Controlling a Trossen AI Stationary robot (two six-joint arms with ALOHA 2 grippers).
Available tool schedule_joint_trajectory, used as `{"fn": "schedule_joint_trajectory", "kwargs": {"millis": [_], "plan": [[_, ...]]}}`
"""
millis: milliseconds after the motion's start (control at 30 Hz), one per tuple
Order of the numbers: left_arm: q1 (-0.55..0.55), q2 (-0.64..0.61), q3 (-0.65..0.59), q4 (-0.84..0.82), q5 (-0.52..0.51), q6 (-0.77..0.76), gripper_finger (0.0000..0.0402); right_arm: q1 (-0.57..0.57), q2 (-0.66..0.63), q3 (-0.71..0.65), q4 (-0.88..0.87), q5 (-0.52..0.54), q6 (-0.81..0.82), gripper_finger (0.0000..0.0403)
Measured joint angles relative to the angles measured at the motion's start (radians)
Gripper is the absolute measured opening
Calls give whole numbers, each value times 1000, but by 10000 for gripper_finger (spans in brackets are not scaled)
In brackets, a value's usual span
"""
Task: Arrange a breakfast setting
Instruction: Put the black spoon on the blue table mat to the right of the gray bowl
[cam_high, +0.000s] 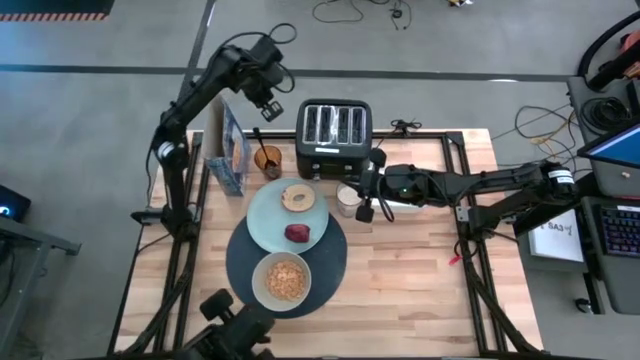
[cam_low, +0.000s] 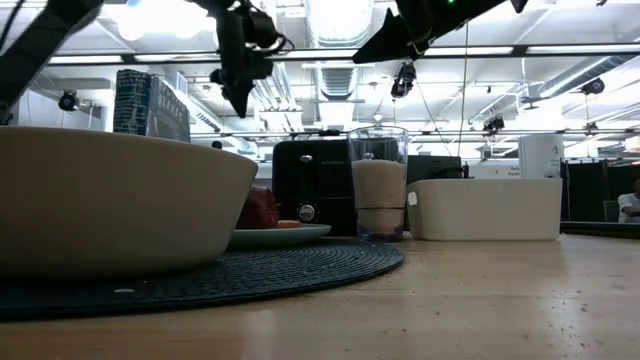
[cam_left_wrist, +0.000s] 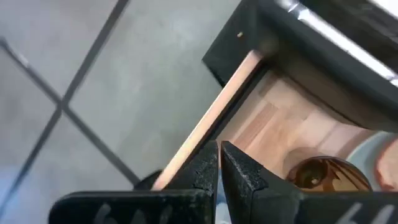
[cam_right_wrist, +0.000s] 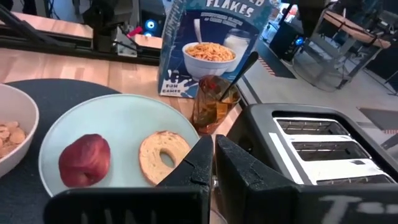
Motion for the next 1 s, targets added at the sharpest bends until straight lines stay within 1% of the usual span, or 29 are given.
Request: {"fn": "schedule_joint_trajectory", "kwargs": {"millis": [167, 300, 567, 700, 767, 833, 900, 1000], "plan": [[-1, 37, 39, -67, -17, -122, 12, -3, 0, 0, -2, 2, -17, 9], [-18, 27, 10, -114, 12, -174, 40, -7, 0, 0, -1, 1, -33, 9], [-78, 17, -154, -134, 8, -213, 138, -8, 0, 0, -1, 1, -53, 9], [-86, 12, -229, -134, 2, -226, 187, -8, 0, 0, -5, 1, -53, 9], [-86, 7, -253, -133, -26, -222, 207, -8, 0, 0, -4, 0, -54, 9], [-85, 6, -265, -130, -79, -222, 222, -8, 0, 0, -4, 0, -54, 9], [-84, 6, -269, -124, -108, -217, 230, -8, 0, 0, -4, 0, -55, 9], [-85, 6, -261, -125, -113, -205, 233, -7, 0, 0, -3, 0, -54, 9]]}}
